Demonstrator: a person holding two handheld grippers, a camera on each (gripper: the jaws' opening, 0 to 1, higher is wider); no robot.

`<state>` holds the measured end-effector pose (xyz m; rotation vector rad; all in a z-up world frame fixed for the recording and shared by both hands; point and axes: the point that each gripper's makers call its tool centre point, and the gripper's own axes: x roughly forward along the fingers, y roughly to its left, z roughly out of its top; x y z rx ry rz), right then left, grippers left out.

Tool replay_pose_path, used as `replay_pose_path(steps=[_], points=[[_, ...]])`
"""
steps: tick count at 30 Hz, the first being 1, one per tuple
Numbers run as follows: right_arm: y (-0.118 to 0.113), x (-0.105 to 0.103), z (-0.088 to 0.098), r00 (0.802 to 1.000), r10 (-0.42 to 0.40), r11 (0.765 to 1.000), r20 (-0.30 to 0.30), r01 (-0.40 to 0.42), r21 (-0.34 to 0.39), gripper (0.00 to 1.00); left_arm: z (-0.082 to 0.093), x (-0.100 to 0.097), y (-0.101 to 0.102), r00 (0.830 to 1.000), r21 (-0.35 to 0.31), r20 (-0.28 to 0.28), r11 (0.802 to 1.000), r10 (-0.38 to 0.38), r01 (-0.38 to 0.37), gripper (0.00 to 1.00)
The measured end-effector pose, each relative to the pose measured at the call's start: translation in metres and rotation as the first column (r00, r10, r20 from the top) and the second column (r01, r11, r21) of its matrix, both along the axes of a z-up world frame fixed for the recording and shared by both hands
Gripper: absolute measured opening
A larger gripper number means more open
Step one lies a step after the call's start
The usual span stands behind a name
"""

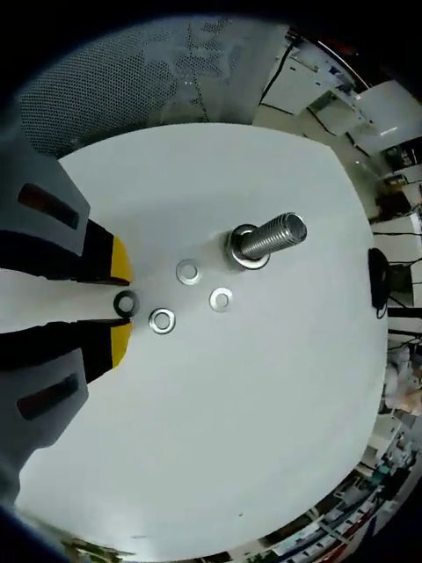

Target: Place the washer onto the threaded stud by aligning its center hole with the stud, sliding it down to the base, and recovering from edge contact or off-axis alignment until the washer reaches the visible bottom stop.

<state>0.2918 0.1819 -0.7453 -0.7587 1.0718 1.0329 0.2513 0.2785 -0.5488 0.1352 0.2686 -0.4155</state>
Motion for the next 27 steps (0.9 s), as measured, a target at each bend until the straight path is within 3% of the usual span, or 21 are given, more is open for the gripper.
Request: replay_pose_path(steps=[16, 27], points=[[0.0009, 0.0049, -0.0034, 0.996, 0.011, 0.992, -0.091, -0.022, -0.125, 0.14, 0.0017, -0.0009, 0.0015, 1.0, 0.032, 0.01, 0.999, 0.002, -0.002, 0.23], [-0.0008, 0.005, -0.0015, 0.995, -0.064, 0.995, -0.081, 0.058, -0.075, 0.13, 0.0039, 0.0004, 0.0059, 1.0, 0.034, 0.017, 0.999, 0.017, -0.018, 0.23]])
